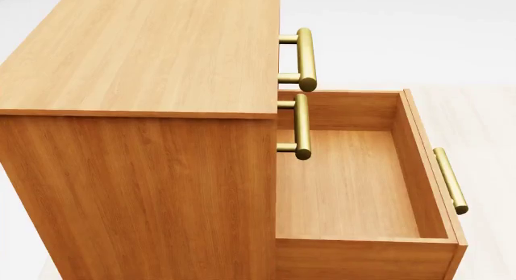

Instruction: Put the bowl in the bottom drawer of the cabinet and close it.

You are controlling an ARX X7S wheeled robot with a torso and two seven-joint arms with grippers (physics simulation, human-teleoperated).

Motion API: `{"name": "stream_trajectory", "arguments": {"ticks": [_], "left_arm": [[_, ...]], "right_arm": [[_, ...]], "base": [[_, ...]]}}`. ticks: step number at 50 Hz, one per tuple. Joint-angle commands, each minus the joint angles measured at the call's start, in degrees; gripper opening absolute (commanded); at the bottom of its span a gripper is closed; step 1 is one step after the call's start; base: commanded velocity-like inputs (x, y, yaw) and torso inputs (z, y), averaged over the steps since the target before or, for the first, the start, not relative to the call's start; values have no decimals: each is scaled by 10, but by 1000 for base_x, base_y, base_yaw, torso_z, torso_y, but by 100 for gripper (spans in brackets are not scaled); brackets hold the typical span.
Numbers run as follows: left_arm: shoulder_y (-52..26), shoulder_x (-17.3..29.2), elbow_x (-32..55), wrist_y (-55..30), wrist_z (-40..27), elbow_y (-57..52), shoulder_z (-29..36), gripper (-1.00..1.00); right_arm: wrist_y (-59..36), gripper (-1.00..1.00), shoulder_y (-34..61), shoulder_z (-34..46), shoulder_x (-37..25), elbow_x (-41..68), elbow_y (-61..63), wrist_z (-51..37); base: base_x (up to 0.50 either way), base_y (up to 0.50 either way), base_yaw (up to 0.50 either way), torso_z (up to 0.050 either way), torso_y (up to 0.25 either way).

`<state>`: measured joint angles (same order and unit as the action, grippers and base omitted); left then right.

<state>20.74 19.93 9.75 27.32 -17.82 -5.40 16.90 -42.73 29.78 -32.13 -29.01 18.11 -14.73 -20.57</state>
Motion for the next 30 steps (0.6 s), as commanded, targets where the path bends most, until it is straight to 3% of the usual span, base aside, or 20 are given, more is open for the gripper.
{"name": "stream_trajectory", "arguments": {"ticks": [1, 10, 12, 13, 16, 30], "left_arm": [[8, -4, -7, 20, -3, 13, 4, 100], [32, -1, -12, 43, -7, 13, 4, 100], [14, 23, 3, -73, -18, -93, -3, 100], [-9, 15, 26, -70, -10, -67, -6, 100], [5, 27, 9, -114, -26, -133, -4, 100], [4, 30, 24, -115, -24, -132, -4, 100]], "right_arm": [[-20, -100, 36, 51, -9, -5, 72, 7], [-39, -100, 120, 142, -17, -21, 85, 17], [-38, -100, 133, 159, -17, -27, 83, 17], [-40, -100, 147, 170, -16, -30, 79, 18], [-46, -100, 183, 199, -12, -36, 65, 20], [-24, -100, 294, 285, 27, -53, -26, 44]], "base": [[0, 0, 0, 0, 0], [0, 0, 0, 0, 0], [0, 0, 0, 0, 0], [0, 0, 0, 0, 0], [0, 0, 0, 0, 0], [0, 0, 0, 0, 0]]}}
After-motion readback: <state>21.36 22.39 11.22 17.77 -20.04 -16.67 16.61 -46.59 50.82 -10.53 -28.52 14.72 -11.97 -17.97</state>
